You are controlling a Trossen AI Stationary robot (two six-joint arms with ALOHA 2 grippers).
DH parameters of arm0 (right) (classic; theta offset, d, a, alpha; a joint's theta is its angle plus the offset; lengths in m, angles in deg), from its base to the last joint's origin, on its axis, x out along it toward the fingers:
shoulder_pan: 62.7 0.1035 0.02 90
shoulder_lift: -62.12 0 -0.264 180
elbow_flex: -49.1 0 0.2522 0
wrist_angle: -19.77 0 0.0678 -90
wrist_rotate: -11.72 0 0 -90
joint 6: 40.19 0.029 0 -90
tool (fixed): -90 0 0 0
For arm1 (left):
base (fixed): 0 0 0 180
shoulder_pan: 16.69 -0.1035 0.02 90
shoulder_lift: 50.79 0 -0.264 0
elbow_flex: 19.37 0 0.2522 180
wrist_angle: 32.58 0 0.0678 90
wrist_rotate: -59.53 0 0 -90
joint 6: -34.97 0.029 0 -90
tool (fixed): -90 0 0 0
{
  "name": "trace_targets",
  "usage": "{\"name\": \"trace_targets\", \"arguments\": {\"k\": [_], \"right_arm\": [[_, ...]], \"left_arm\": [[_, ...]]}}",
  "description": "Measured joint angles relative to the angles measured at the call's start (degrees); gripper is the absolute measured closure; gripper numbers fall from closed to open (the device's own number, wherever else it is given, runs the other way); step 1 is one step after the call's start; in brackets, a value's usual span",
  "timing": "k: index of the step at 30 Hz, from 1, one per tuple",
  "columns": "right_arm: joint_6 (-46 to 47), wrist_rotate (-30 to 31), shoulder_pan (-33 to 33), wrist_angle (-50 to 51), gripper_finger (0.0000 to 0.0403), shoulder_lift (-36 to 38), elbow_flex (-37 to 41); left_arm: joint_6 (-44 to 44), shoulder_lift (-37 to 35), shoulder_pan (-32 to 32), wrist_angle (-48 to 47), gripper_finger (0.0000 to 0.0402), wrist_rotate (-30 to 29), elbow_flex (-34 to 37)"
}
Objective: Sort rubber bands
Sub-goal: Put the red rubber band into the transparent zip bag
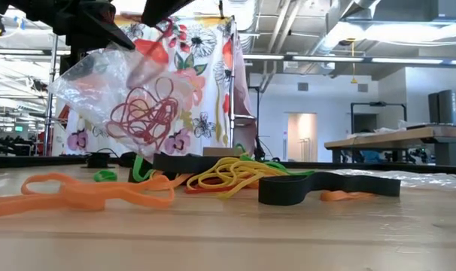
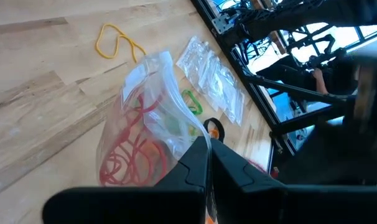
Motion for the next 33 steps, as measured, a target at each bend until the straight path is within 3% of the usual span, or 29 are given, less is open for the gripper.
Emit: {"name": "trace_targets", "arguments": {"k": [10,14,19,26,33], "right_arm": [[-5.5,4.2,-8.0,-7.4,0.0403,0.0,-0.5],[-6.5,9.1,-9.1,-9.9,0.0403,0.0,-0.5],[-6.5,10.8,-8.6,-14.8,0.0403,0.0,-0.5],[-5.6,11.3,-6.0,-9.0,0.0403,1.0,-0.5],[-3.5,16.1,-3.1,-2.9,0.0403,4.7,-0.1]], "left_arm": [[-0.5,0.0,0.0,-0.1,0.0401,1.8,0.0],[-0.1,0.0,0.0,-0.4,0.0401,2.5,0.0],[-0.1,0.0,0.0,-0.5,0.0401,2.3,0.0],[2.1,0.0,0.0,-0.5,0.0402,-1.3,0.0],[2.8,0.0,0.0,-0.9,0.0402,-4.7,0.0]]}}
